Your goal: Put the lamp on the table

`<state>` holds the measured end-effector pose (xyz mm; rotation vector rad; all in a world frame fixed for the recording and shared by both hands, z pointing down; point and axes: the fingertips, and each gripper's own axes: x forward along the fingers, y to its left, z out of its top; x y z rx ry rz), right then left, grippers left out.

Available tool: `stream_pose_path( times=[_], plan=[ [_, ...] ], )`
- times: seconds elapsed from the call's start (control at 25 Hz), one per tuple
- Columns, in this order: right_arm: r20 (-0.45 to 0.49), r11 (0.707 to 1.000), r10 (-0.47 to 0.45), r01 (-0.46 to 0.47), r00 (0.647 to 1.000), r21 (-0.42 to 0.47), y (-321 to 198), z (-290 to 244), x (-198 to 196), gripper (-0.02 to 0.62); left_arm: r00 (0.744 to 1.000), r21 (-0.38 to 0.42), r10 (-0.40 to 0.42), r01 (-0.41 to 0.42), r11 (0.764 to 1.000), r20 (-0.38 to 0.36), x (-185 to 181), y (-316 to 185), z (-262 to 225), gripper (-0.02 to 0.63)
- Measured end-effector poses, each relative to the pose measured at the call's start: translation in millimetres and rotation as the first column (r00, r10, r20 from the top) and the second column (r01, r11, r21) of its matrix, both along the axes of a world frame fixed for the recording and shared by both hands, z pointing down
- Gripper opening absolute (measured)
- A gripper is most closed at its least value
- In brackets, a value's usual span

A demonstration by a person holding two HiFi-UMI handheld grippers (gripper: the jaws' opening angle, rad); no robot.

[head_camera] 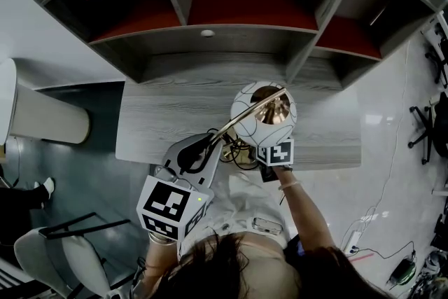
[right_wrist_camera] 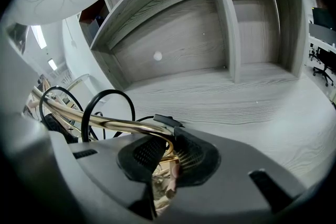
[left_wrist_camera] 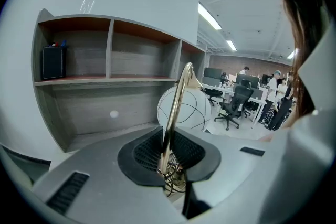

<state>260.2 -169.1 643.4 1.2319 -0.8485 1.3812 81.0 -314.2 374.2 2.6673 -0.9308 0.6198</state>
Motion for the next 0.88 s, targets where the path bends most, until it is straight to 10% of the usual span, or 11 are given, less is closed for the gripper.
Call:
stream_pose_path(
  times=[0.88],
  plan=[
    [-0.020,0.982,-0.073,0.076,0.997,0.174,-32.7,5.0,6.4,0.054,0.996,0.007,-0.088,0.088,0.996,-0.017,-9.0,3.2,3.6,0.034]
  ],
)
